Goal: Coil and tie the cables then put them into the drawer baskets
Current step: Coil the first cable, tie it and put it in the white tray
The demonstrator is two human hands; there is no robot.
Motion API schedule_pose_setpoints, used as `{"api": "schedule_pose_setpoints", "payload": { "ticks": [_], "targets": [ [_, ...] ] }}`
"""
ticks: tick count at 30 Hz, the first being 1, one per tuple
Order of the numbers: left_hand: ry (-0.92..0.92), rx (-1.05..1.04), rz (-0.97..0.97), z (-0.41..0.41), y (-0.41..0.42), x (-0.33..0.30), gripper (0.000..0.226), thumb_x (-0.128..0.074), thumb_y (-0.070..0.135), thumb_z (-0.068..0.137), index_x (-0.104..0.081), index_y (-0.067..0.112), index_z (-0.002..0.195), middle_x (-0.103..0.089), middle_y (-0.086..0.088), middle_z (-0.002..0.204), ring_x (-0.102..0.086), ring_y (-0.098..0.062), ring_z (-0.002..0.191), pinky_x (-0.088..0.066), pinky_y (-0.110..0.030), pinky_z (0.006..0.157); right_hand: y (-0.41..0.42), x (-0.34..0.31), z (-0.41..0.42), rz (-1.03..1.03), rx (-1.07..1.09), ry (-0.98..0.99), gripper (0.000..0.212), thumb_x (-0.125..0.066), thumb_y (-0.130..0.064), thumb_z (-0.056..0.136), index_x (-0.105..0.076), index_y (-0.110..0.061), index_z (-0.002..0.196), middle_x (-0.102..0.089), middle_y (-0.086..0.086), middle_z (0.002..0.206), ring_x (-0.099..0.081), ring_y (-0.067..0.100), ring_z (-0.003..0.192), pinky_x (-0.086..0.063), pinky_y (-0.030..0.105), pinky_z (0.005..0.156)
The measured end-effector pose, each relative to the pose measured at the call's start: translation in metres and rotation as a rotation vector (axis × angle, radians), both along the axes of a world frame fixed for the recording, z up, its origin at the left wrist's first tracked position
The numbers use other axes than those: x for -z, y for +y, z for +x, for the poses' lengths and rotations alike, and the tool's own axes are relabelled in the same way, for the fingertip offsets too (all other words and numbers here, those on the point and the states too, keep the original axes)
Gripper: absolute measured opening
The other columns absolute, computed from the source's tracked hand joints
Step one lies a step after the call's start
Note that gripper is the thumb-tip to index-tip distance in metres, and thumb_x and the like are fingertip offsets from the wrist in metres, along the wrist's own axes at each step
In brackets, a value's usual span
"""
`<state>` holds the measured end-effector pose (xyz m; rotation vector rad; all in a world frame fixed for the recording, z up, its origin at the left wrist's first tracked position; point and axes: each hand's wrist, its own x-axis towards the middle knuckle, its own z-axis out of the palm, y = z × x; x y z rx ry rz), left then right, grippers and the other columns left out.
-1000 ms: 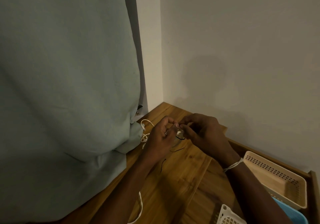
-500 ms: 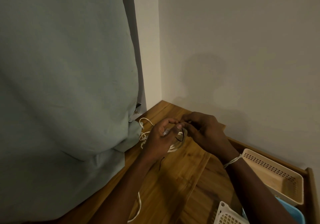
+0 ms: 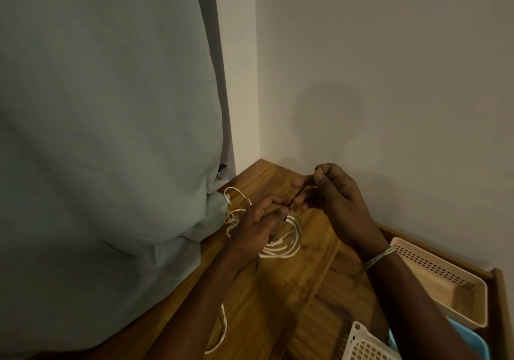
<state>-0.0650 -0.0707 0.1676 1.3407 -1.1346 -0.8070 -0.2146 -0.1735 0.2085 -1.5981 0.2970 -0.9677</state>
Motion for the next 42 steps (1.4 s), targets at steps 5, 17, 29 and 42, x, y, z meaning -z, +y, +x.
{"api": "schedule_pose_setpoints", "payload": {
  "ticks": [5,17,29,42],
  "targets": [
    [-0.029,-0.002,-0.048,-0.004,0.004,0.0,0.015,-0.05,0.019,0.1,-0.06,0.017,0.111,-0.042,0.011,0.05,-0.03,-0.004,0.044,-0.025,-0.024,0.044,0.004,-0.001,0.009,-0.014,0.032,0.03,0.018,-0.03,-0.011,0.109,-0.047,-0.004,0.105,-0.07,0.021,0.088,-0.067,0.036,0.07,-0.058,0.039,0.065],
    [-0.012,-0.029,-0.117,-0.005,0.009,0.003,0.012,-0.052,0.014,0.099,-0.062,0.018,0.093,-0.039,0.006,0.053,-0.031,-0.006,0.046,-0.027,-0.02,0.044,0.011,-0.015,0.014,-0.074,0.157,0.036,0.024,-0.034,-0.012,0.109,-0.052,0.0,0.1,-0.069,0.011,0.074,-0.062,0.032,0.06,-0.051,0.031,0.053],
    [-0.053,-0.07,-0.155,-0.01,0.006,0.001,0.013,-0.056,0.01,0.096,-0.063,0.008,0.106,-0.059,0.016,0.056,-0.051,0.002,0.049,-0.038,-0.011,0.049,0.01,-0.023,0.014,-0.086,0.041,0.095,0.017,-0.036,-0.009,0.108,-0.051,-0.001,0.105,-0.072,0.016,0.084,-0.064,0.028,0.06,-0.055,0.035,0.057],
    [-0.156,-0.146,-0.24,-0.01,-0.002,-0.001,0.004,-0.065,0.015,0.092,-0.063,0.011,0.093,-0.067,0.009,0.065,-0.06,-0.007,0.055,-0.048,-0.02,0.054,0.011,-0.02,0.018,-0.2,0.233,0.049,0.022,-0.036,-0.013,0.108,-0.054,-0.014,0.096,-0.069,0.005,0.071,-0.061,0.021,0.057,-0.054,0.036,0.056]
  ]
}}
